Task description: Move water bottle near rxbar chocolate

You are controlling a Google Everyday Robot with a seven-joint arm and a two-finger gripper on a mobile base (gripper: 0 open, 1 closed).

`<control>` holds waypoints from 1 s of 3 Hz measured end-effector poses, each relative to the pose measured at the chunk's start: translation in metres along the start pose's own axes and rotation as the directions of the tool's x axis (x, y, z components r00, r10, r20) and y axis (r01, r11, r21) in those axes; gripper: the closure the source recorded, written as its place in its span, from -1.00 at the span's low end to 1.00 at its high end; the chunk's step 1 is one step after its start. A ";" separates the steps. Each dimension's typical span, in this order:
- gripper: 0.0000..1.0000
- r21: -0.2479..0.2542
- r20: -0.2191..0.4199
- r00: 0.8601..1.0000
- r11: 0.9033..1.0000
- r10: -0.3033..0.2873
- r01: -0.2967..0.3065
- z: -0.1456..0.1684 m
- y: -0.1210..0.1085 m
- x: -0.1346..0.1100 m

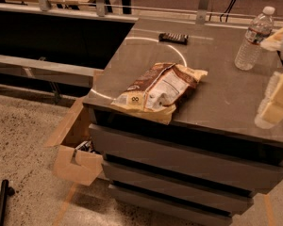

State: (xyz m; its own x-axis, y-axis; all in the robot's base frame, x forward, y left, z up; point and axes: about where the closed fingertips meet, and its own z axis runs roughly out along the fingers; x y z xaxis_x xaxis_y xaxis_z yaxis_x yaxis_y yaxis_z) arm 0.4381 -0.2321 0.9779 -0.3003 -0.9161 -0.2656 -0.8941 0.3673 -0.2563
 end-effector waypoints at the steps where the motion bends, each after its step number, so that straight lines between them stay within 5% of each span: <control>1: -1.00 0.055 0.038 0.990 0.989 0.136 -0.138 -0.007 -0.009 0.027; 2: -1.00 0.096 0.098 0.958 0.956 0.269 -0.278 -0.011 -0.013 0.059; 3: -1.00 0.127 0.236 0.887 0.892 0.397 -0.433 -0.010 -0.016 0.091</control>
Offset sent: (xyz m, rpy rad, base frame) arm -0.0165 -0.1174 -0.0072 0.3318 -0.2034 -0.5018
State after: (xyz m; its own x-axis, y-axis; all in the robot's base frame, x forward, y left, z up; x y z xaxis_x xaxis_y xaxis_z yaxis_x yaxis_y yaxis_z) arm 0.4217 -0.3225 0.9668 -0.5427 -0.6291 -0.5565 -0.6256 0.7449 -0.2320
